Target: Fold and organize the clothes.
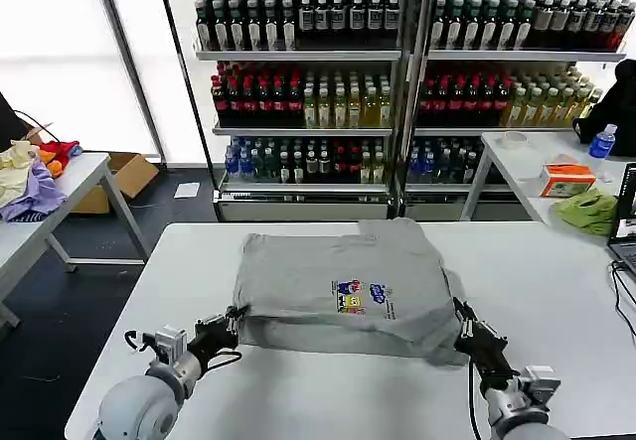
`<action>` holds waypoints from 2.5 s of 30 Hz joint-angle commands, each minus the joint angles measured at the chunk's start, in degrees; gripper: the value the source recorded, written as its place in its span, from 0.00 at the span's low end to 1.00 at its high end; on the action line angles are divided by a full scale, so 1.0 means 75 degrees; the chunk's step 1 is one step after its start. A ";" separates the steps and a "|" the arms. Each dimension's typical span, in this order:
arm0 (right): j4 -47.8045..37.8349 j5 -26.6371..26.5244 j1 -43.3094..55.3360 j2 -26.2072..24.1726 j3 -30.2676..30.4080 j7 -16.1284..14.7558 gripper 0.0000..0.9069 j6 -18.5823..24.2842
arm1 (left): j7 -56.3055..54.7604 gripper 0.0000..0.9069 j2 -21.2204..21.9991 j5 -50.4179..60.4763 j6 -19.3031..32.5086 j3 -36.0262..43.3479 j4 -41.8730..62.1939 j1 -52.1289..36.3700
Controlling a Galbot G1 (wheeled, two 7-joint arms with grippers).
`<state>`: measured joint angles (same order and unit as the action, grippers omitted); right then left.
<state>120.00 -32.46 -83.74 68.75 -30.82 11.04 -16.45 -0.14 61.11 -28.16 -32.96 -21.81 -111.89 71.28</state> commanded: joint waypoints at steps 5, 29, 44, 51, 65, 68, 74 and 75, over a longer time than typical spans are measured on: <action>-0.0914 0.0095 0.1553 0.0002 0.0594 0.0355 1.00 -0.0655 | -0.0078 1.00 -0.0094 0.0225 0.0028 -0.0368 0.0291 -0.0220; -0.0209 0.1571 -0.0878 0.0472 0.0111 0.0622 0.00 -0.1260 | 0.0083 1.00 -0.0024 0.0426 0.0055 -0.0137 0.0160 0.0831; -0.0329 0.1576 -0.0683 0.0481 0.0528 0.0704 0.00 -0.1237 | 0.0155 0.03 0.0009 0.0241 0.0360 -0.0169 0.0380 0.0821; -0.0387 0.1563 -0.0667 0.0475 0.0503 0.0611 0.00 -0.1218 | 0.0219 0.03 0.0017 0.0190 0.0491 -0.0147 0.0466 0.0853; 0.0121 0.1241 -0.1070 0.0163 0.0564 0.0321 0.00 -0.1243 | -0.0246 0.04 0.0166 0.0130 0.0530 -0.0574 -0.0347 0.2026; 0.0454 0.1231 -0.1512 0.0058 0.0514 0.0316 0.00 -0.1202 | -0.0383 0.04 0.0186 0.0221 0.0540 -0.0761 -0.0883 0.2721; 0.1241 0.1216 -0.2658 -0.0056 0.0153 0.0167 0.00 -0.1225 | -0.0587 0.04 0.0374 0.0278 0.0579 -0.1568 -0.1685 0.4174; 0.1346 0.1228 -0.2898 -0.0052 0.0110 0.0151 0.00 -0.1230 | -0.0629 0.04 0.0413 0.0287 0.0582 -0.1650 -0.1831 0.4454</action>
<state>122.55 -23.03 -93.97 69.45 -27.90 13.02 -25.50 -1.97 62.73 -26.32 -28.67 -27.67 -116.07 88.09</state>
